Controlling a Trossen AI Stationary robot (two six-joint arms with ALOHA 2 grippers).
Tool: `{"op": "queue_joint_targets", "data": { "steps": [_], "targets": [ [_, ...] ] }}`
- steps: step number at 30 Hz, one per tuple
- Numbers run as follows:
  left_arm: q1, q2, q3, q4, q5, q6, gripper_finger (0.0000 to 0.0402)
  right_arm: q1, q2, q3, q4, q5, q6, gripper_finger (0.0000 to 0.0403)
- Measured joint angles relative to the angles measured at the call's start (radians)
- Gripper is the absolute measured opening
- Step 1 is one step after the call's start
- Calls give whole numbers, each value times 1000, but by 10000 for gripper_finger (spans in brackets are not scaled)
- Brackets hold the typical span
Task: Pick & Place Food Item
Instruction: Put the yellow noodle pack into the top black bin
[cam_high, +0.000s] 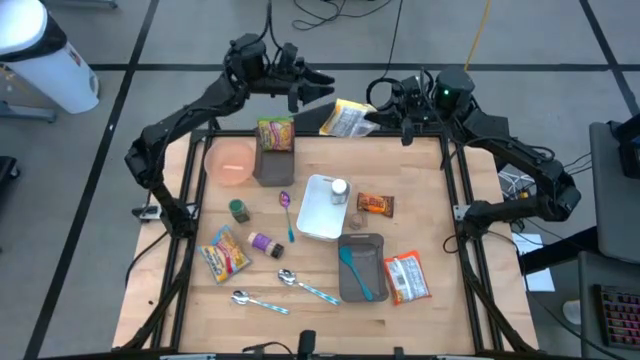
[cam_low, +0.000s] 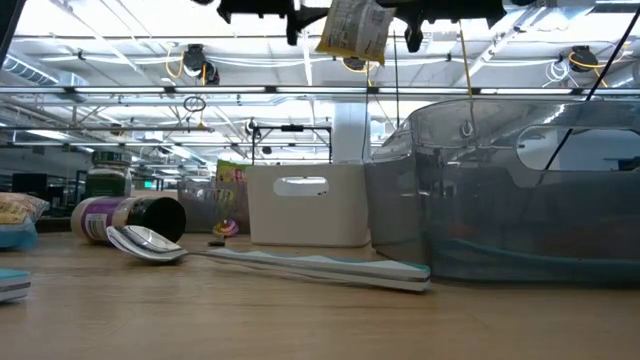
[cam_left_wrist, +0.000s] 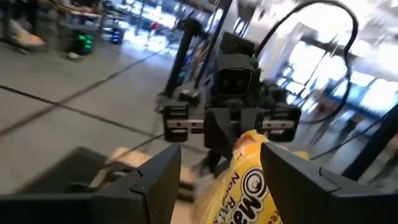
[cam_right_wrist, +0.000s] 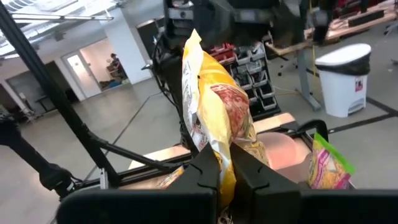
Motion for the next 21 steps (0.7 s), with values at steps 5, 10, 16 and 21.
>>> {"op": "queue_joint_targets", "data": {
  "steps": [5, 10, 16, 21],
  "targets": [
    [-23, 3, 198, -337, -126, 275, 230, 1, 4, 0, -58, 1, -30, 0],
    [-29, 28, 355, -526, -156, 303, 230, 19, 27, 0, -88, -8, -53, 0],
    [-84, 76, 455, -743, -175, 351, 230, 70, 85, 0, -91, -25, -76, 0],
    [-152, 111, 455, -884, -213, 387, 230, 107, 134, 0, -92, -24, -95, 0]
  ]
}}
